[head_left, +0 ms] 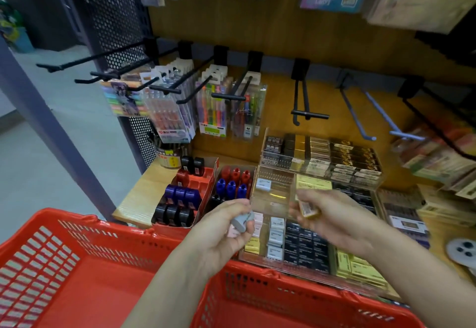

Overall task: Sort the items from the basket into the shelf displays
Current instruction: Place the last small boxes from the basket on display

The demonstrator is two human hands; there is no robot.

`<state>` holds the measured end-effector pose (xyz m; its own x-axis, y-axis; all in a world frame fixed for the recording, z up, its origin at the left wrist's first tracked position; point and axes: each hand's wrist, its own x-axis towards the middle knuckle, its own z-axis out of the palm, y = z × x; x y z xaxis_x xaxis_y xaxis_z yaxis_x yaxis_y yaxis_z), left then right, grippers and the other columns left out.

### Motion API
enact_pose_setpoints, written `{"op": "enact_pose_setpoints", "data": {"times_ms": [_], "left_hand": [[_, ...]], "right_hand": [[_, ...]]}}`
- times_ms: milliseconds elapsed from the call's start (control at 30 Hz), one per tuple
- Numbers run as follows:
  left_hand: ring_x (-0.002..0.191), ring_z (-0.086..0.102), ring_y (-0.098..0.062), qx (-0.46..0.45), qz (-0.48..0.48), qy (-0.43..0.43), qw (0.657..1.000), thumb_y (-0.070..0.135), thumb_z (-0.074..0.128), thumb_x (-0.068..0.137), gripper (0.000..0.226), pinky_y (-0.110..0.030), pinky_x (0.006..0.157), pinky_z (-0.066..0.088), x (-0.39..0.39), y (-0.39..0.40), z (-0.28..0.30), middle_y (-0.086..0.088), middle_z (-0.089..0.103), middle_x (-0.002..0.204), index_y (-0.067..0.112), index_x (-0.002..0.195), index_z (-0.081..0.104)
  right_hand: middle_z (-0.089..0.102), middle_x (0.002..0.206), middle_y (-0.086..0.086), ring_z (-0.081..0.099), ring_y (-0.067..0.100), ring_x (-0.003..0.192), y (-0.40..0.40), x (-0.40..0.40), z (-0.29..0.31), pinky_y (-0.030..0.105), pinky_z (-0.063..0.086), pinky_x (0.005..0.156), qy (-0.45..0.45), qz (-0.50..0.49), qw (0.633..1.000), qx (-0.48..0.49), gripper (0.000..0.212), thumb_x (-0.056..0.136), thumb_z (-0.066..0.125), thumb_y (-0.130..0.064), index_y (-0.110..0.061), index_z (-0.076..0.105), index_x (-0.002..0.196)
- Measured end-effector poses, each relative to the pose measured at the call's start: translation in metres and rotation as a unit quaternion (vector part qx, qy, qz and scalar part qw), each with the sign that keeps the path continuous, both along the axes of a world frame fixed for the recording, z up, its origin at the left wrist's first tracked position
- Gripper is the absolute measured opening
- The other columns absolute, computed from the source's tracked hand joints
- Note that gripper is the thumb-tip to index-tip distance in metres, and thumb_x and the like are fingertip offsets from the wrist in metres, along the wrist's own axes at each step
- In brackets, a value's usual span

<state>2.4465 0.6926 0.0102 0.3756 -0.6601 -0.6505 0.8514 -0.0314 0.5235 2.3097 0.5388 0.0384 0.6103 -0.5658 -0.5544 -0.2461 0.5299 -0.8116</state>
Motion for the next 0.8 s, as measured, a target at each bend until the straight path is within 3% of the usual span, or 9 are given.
{"op": "enact_pose_setpoints", "data": {"times_ms": [67, 167, 233, 333, 433, 533, 667, 800], "left_hand": [[0.086, 0.063, -0.029, -0.015, -0.022, 0.002, 1.0, -0.007, 0.069, 0.083, 0.011, -0.026, 0.055, 0.057, -0.01, 0.005, 0.01, -0.027, 0.061, 0.116, -0.001, 0.085, 0.078], [0.086, 0.066, -0.031, -0.045, -0.061, 0.004, 0.997, -0.007, 0.069, 0.083, 0.014, -0.026, 0.056, 0.057, -0.024, 0.01, 0.024, -0.029, 0.063, 0.116, -0.002, 0.092, 0.078], [0.082, 0.068, -0.03, -0.061, -0.08, 0.007, 0.995, -0.006, 0.07, 0.079, 0.018, -0.026, 0.055, 0.057, -0.031, 0.013, 0.033, -0.029, 0.064, 0.113, -0.002, 0.095, 0.077], [0.079, 0.068, -0.029, -0.084, -0.085, 0.008, 0.993, 0.0, 0.077, 0.064, 0.036, -0.026, 0.056, 0.057, -0.035, 0.017, 0.043, -0.026, 0.066, 0.106, -0.001, 0.1, 0.076], [0.078, 0.069, -0.028, -0.094, -0.08, 0.005, 0.992, 0.007, 0.079, 0.066, 0.04, -0.025, 0.056, 0.057, -0.036, 0.018, 0.048, -0.024, 0.066, 0.104, 0.0, 0.104, 0.074], [0.076, 0.067, -0.022, -0.096, -0.115, -0.025, 0.988, 0.018, 0.079, 0.069, 0.043, -0.022, 0.055, 0.056, -0.035, 0.018, 0.049, -0.019, 0.068, 0.098, 0.002, 0.108, 0.07], [0.079, 0.066, -0.017, -0.096, -0.177, -0.086, 0.976, 0.031, 0.077, 0.078, 0.049, -0.021, 0.059, 0.055, -0.037, 0.016, 0.046, -0.013, 0.069, 0.095, 0.002, 0.116, 0.068], [0.076, 0.066, -0.015, -0.063, -0.187, -0.149, 0.969, 0.027, 0.077, 0.081, 0.043, -0.021, 0.061, 0.053, -0.038, 0.014, 0.041, -0.01, 0.07, 0.09, 0.002, 0.114, 0.067]], "right_hand": [[0.059, 0.111, 0.027, 0.062, 0.029, 0.094, 0.004, -0.019, 0.011, 0.034, 0.06, 0.068, -0.043, -0.044, 0.992, 0.108, 0.023, 0.096, 0.047, 0.003, 0.008, 0.054, 0.118], [0.059, 0.121, 0.03, 0.063, 0.033, 0.109, 0.014, -0.033, 0.024, 0.039, 0.059, 0.078, -0.061, -0.033, 0.993, 0.093, 0.032, 0.096, 0.047, 0.009, 0.005, 0.052, 0.127], [0.065, 0.12, 0.023, 0.067, 0.027, 0.109, 0.024, -0.039, 0.03, 0.034, 0.06, 0.081, -0.066, 0.024, 0.997, 0.021, 0.045, 0.092, 0.054, 0.009, -0.011, 0.052, 0.133], [0.073, 0.112, 0.001, 0.07, 0.014, 0.104, 0.035, -0.046, 0.04, 0.026, 0.058, 0.086, -0.04, 0.116, 0.974, -0.192, 0.064, 0.083, 0.07, -0.001, -0.037, 0.049, 0.13], [0.074, 0.099, -0.017, 0.069, 0.0, 0.093, 0.042, -0.047, 0.049, 0.011, 0.053, 0.079, 0.006, 0.118, 0.933, -0.34, 0.06, 0.066, 0.084, -0.011, -0.033, 0.061, 0.118], [0.075, 0.097, -0.013, 0.07, 0.0, 0.09, 0.048, -0.043, 0.05, 0.012, 0.053, 0.077, 0.001, 0.119, 0.916, -0.384, 0.046, 0.063, 0.087, -0.007, -0.026, 0.072, 0.102], [0.071, 0.1, -0.008, 0.072, 0.005, 0.089, 0.049, -0.037, 0.048, 0.015, 0.055, 0.078, -0.039, 0.107, 0.905, -0.41, 0.043, 0.057, 0.086, -0.012, -0.018, 0.076, 0.098], [0.069, 0.103, -0.017, 0.069, -0.002, 0.089, 0.046, -0.032, 0.044, 0.011, 0.053, 0.077, -0.007, 0.148, 0.864, -0.481, 0.038, 0.066, 0.088, -0.025, -0.029, 0.076, 0.102]]}}
